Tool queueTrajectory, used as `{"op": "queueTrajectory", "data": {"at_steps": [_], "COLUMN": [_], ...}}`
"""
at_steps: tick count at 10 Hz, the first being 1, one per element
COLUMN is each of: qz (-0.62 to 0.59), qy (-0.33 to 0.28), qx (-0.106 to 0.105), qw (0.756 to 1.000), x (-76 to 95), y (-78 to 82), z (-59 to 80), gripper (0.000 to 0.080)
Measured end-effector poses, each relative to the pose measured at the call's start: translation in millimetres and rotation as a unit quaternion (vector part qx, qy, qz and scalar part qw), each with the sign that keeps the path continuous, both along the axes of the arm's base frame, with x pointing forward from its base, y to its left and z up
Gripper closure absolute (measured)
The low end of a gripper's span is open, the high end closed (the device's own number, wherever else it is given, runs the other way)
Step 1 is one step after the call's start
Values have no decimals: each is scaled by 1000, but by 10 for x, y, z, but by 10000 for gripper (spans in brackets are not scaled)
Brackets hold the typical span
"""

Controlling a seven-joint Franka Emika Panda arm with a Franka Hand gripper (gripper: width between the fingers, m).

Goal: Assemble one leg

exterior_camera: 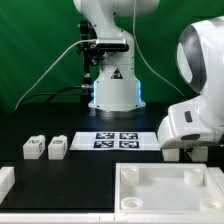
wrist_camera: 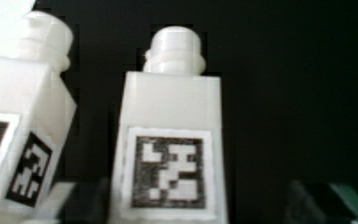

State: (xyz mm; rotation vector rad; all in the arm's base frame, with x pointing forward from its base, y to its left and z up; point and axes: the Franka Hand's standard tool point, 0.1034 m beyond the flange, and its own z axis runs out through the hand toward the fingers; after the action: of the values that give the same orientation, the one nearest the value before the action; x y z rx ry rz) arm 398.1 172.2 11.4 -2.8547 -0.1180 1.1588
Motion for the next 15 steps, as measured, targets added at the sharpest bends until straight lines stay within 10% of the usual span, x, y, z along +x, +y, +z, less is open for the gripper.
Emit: {"op": "queueTrajectory", "data": {"at_steps": [1, 2, 10, 15], "qz": [0, 0, 0, 7], "qy": [0, 0, -1, -131], "qx": [0, 0, 1, 36], "qw": [1000, 1000, 1000, 991], "x": [0, -1, 12, 815], "y": [0, 0, -8, -398], "z": [0, 1, 8, 931], "gripper": [349, 510, 508, 508]}}
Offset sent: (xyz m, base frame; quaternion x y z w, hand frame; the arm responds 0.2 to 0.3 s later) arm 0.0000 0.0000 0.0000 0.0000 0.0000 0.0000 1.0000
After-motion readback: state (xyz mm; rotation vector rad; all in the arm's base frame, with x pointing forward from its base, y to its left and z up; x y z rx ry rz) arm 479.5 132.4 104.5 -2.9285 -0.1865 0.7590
